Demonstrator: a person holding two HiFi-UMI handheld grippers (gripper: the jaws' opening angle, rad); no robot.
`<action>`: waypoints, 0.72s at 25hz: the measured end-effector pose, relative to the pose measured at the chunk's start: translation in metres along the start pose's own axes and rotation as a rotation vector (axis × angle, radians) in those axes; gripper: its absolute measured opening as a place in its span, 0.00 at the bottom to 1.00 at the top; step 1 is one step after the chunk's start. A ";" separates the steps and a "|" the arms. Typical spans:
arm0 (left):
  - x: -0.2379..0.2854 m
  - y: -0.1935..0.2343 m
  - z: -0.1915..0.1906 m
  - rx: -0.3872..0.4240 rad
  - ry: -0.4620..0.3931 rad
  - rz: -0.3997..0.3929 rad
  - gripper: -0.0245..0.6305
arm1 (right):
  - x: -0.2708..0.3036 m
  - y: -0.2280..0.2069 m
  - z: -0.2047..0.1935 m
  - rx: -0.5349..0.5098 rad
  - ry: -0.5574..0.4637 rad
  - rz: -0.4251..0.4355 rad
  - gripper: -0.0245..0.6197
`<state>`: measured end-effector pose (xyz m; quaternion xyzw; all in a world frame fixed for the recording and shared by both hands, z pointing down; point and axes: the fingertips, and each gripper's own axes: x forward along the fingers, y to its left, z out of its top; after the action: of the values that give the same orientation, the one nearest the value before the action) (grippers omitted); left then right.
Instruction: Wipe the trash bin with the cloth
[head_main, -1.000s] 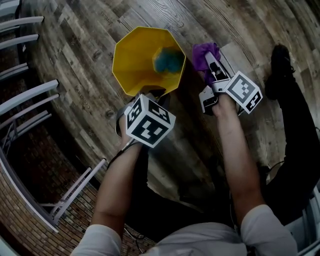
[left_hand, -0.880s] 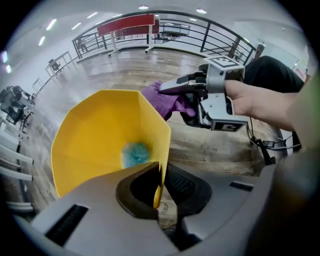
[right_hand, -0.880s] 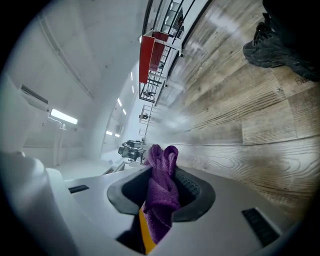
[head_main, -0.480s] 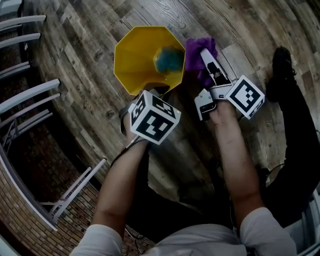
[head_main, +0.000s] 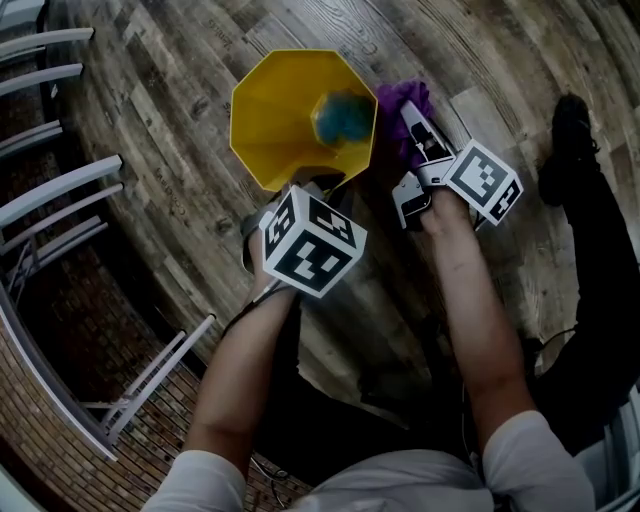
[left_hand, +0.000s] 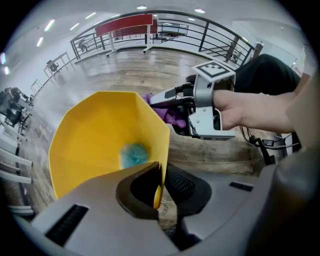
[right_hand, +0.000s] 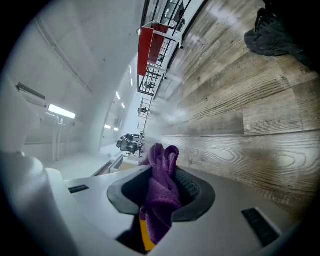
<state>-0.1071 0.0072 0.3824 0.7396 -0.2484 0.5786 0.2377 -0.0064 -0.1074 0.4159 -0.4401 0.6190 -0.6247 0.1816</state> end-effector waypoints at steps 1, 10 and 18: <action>-0.001 0.000 0.000 0.001 -0.001 0.000 0.08 | 0.002 -0.004 -0.002 -0.010 0.009 -0.010 0.22; 0.000 0.000 0.002 0.002 -0.007 0.001 0.08 | 0.022 -0.049 -0.014 -0.073 0.074 -0.101 0.22; -0.002 -0.001 0.004 -0.017 -0.017 0.001 0.08 | 0.041 -0.093 -0.032 -0.144 0.145 -0.203 0.22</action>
<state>-0.1044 0.0055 0.3793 0.7425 -0.2556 0.5702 0.2415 -0.0240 -0.1031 0.5210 -0.4662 0.6258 -0.6240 0.0404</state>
